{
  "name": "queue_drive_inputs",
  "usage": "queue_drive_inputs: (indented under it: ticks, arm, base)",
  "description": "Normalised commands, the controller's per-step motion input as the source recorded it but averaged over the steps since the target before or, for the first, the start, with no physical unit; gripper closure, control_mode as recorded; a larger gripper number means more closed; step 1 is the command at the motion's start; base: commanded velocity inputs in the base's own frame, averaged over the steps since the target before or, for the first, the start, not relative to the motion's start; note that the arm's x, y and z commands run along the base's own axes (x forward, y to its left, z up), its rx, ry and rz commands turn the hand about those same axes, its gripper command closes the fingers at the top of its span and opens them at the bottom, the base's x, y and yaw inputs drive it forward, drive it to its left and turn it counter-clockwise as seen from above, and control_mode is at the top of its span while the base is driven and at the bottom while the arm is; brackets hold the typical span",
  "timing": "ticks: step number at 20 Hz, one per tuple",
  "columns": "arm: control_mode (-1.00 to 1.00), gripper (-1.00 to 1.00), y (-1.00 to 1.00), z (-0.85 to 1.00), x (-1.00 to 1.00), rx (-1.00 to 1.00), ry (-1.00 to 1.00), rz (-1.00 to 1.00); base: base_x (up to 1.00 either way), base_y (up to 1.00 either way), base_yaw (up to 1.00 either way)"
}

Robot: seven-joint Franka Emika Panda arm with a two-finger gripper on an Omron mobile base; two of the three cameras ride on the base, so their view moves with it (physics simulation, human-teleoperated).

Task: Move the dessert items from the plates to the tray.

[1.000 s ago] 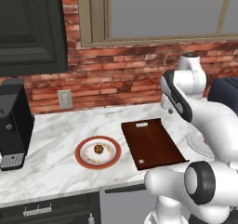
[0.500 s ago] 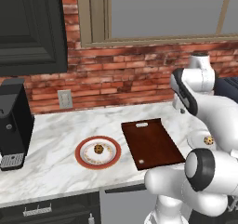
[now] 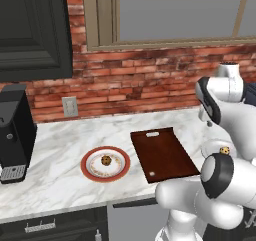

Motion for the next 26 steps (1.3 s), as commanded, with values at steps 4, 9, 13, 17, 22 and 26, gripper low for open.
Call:
queue_drive_inputs:
  ticks: [4,9,13,17,22,26]
  arm:
    - [-1.00,-1.00,-0.62,-0.11,-0.11,0.00,0.03,-0.14]
    - [-1.00,-1.00,-0.53,-0.12,-0.02,0.00,0.00,-0.14]
    - [-1.00,-1.00,-0.31,-0.08,0.00,0.00,0.00,-0.13]
    - [-1.00,-1.00,0.00,-0.11,-0.01,0.00,-0.05,-0.05]
    - [-1.00,-1.00,0.10,-0.19,0.00,0.05,-0.15,-0.01]
    - [-1.00,-1.00,0.01,-0.21,0.00,0.06,-0.17,0.00]
  base:
    - [0.00,0.00,0.00]
    - [0.00,0.00,0.00]
    - [0.00,0.00,0.00]
    - [0.00,0.00,0.00]
    - [0.00,0.00,0.00]
    - [0.00,0.00,0.00]
